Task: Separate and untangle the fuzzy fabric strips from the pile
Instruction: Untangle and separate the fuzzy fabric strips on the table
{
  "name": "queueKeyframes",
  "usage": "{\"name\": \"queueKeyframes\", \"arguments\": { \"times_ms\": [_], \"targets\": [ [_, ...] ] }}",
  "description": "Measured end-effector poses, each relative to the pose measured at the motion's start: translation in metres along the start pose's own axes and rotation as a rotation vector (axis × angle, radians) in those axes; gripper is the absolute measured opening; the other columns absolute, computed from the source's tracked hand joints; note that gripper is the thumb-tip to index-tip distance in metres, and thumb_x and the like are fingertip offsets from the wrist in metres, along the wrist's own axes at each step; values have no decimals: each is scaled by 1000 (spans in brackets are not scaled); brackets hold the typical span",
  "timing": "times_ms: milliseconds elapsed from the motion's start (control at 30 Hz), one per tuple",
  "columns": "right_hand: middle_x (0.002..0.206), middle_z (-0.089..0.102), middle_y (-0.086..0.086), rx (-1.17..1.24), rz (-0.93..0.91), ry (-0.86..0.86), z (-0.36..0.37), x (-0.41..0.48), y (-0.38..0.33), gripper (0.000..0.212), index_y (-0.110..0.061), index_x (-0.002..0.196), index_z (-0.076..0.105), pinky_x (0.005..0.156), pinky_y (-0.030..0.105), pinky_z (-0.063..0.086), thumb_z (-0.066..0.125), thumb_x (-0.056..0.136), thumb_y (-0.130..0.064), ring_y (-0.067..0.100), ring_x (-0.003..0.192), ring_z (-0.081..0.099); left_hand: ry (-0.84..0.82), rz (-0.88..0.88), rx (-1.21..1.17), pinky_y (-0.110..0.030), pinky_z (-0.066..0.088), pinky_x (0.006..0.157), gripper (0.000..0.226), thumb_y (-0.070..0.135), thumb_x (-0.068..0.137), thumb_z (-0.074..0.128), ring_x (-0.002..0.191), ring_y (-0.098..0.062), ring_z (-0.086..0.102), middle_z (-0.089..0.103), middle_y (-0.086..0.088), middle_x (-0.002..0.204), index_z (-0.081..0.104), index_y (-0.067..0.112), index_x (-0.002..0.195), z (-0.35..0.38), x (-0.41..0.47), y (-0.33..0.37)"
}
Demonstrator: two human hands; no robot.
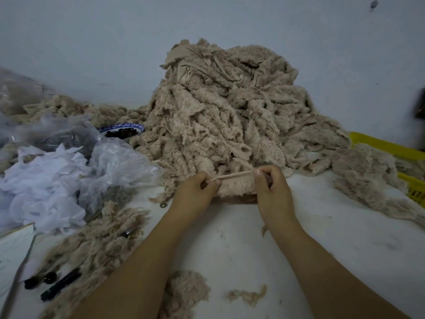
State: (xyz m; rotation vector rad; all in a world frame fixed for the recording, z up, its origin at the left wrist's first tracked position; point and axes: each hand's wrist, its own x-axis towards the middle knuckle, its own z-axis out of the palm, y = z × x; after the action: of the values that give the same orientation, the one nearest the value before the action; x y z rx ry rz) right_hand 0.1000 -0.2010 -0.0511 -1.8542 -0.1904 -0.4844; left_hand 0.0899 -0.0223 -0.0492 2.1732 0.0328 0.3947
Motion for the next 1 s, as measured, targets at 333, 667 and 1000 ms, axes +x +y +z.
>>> {"name": "queueKeyframes", "arguments": {
  "times_ms": [333, 667, 1000],
  "targets": [
    [78, 53, -2, 34, 41, 63, 0, -2, -4, 14, -19, 96, 52, 48, 12, 36, 45, 104, -28, -1, 58, 45, 238, -73, 164, -33, 29, 53, 28, 28, 95, 54, 61, -20, 48, 50, -1, 63, 45, 17, 71, 1, -3, -2],
    [74, 51, -5, 60, 166, 184, -9, 4, 3, 18, -30, 85, 48, 48, 19, 35, 45, 104, -29, 6, 58, 44, 68, 18, -144, -17, 25, 46, 61, 49, 94, 59, 42, -7, 26, 26, 11, 43, 27, 24, 50, -7, -5, 5],
    [133, 52, -3, -281, -46, 83, -13, -6, -20, 37, -21, 135, 49, 84, 39, 49, 47, 99, -30, 20, 98, 60, -71, 388, 80, -32, 41, 68, 35, 32, 104, 45, 76, -13, 56, 60, 1, 79, 65, 8, 88, -2, -14, 12]
  ]
}}
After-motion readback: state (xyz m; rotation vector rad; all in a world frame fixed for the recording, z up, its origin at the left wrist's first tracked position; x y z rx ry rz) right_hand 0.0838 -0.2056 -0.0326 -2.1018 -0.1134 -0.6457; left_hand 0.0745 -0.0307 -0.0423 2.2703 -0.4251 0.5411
